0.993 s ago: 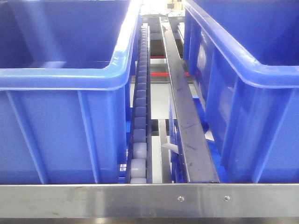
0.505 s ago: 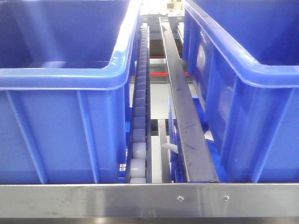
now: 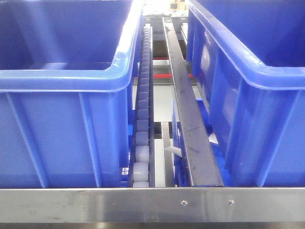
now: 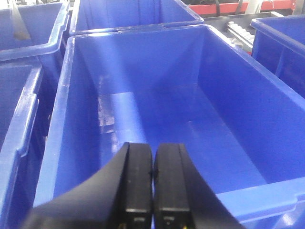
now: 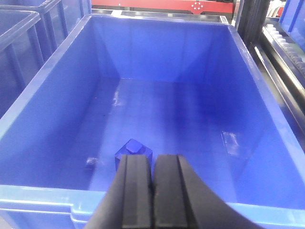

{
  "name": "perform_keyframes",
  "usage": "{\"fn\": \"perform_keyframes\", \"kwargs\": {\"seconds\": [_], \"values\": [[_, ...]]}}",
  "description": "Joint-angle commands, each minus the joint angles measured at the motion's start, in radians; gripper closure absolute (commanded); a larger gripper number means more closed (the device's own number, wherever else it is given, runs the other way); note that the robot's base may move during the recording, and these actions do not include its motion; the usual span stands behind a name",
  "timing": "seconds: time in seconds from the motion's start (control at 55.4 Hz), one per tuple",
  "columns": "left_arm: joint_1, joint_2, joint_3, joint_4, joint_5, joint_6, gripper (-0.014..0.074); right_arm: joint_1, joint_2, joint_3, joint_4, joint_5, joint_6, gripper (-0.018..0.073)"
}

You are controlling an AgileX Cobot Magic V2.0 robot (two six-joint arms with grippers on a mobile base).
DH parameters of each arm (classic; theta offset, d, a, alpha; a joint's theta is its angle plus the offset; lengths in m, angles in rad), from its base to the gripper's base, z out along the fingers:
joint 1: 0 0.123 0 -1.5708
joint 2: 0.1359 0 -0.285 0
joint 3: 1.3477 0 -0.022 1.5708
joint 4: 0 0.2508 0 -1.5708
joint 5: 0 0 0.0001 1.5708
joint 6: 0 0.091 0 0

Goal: Pick and sort blue part to right shelf

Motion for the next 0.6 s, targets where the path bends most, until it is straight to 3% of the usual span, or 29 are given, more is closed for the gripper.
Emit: {"fn": "perform_keyframes", "kwargs": {"seconds": [0.0,0.072,0.199,0.271,0.361,0.578], "values": [[0.004,0.009,-0.001,-0.003,-0.143,-0.005,0.0472,-0.004,0.013,-0.025,-0.018,-0.094,-0.005,0.0525],[0.039,-0.002,0.047,-0.028,-0.244,0.027,0.0472,-0.004,0.013,-0.025,-0.018,-0.094,-0.005,0.0525],[0.155,-0.044,0.153,-0.208,-0.362,0.145,0.0472,-0.004,0.013,-0.025,-0.018,-0.094,-0.005,0.0525],[0.212,-0.078,0.218,-0.268,-0.416,0.192,0.0472,-0.004,0.013,-0.025,-0.018,-0.094,-0.005,0.0525],[0.258,-0.124,0.314,-0.272,-0.495,0.199,0.0472,-0.004,0.013,-0.025,-0.018,-0.094,-0.005,0.0525],[0.259,-0.171,0.509,-0.272,-0.737,0.199,0.0472,-0.004,0.013,-0.025,-0.018,-0.094,-0.005,0.0525]]}}
